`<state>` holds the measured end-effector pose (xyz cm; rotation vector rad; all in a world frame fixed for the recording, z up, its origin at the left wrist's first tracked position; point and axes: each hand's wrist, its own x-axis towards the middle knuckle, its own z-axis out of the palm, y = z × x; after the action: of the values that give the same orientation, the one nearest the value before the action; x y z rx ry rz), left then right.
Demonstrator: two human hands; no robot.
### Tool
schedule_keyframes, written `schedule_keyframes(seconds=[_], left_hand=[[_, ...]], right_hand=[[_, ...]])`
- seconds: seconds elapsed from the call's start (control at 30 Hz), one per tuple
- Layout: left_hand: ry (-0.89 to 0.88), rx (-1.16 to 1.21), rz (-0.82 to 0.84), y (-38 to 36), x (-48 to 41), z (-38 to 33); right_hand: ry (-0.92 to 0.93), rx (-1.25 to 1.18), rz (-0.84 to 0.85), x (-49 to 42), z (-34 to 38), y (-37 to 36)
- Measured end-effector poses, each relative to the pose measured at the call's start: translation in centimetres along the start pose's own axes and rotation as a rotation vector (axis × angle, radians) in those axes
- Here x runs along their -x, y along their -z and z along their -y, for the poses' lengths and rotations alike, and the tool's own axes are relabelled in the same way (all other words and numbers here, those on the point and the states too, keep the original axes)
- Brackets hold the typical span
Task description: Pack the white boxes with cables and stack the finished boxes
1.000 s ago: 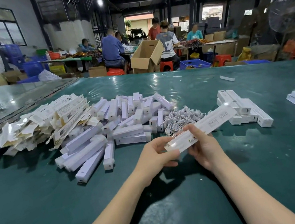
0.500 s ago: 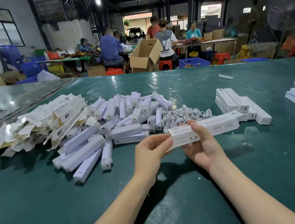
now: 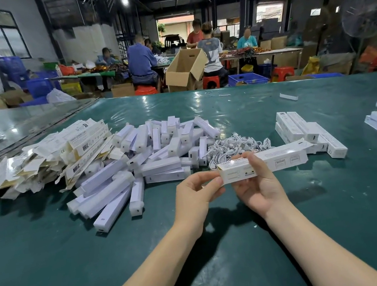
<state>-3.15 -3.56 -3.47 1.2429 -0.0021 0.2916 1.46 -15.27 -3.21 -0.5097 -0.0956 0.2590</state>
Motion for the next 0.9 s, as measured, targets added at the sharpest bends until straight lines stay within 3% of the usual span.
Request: schedule_keyframes(seconds=[0.13,0.33,0.5,0.9], left_hand=[[-0.022,0.005,-0.003,0.0,0.0,-0.2],[-0.083,-0.200,0.024,0.3,-0.1,-0.4],[-0.023,0.004,0.077,0.0,0.0,-0.9],[0.264,0.161,0.127,0.5,-0.5,-2.4]], right_hand=[[-0.022,0.055,0.107,0.1,0.2,-0.1],[-0.051,0.048,0.187,0.3,0.3,-0.1],[-0.085,0.044,0.184,0.4,0.4,-0.3],[-0.131,0.164,0.145,0.5,0.4,-0.2]])
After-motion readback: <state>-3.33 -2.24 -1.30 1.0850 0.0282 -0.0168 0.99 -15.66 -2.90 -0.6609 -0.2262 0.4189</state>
